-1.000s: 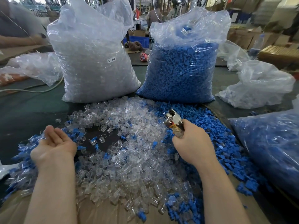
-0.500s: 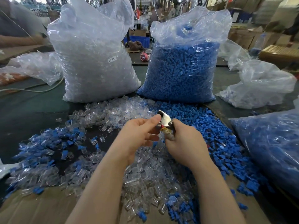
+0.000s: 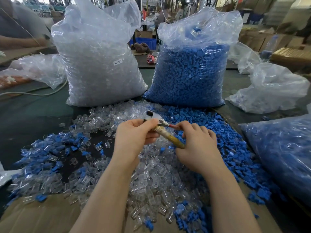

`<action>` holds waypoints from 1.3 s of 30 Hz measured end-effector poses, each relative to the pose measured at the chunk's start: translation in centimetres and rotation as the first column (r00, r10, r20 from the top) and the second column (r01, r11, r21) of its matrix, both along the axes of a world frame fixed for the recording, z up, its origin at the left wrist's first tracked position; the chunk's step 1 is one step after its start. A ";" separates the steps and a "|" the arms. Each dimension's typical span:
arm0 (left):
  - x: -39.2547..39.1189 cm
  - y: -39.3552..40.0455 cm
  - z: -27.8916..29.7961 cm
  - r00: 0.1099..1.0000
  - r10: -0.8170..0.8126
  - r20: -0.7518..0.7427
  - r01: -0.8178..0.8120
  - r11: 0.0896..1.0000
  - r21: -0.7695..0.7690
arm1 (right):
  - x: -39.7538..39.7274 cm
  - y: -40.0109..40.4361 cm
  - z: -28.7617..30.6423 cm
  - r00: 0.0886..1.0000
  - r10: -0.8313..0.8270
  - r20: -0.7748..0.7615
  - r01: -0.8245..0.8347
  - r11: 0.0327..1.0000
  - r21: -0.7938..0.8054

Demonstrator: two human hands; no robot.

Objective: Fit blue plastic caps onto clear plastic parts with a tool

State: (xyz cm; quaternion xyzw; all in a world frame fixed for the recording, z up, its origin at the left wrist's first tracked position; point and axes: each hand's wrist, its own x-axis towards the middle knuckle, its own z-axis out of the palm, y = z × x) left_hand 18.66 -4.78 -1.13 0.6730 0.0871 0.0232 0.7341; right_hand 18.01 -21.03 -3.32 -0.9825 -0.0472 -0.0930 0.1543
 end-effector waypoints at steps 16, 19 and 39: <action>1.1 5.4 -1.7 0.916 0.245 -0.318 0.229 0.333 0.915 | 0.1 -2.2 -0.8 0.763 -0.587 -0.272 0.607 0.795 -0.012; 1.4 5.7 -2.2 0.912 0.183 -0.368 0.280 0.378 0.883 | 0.5 -1.5 -0.8 0.818 -0.482 -0.315 0.529 0.845 0.079; 1.4 5.4 -2.6 0.981 -0.018 -0.195 0.159 0.656 0.738 | 0.7 -1.0 -0.5 0.970 -0.144 -0.194 0.233 0.774 0.589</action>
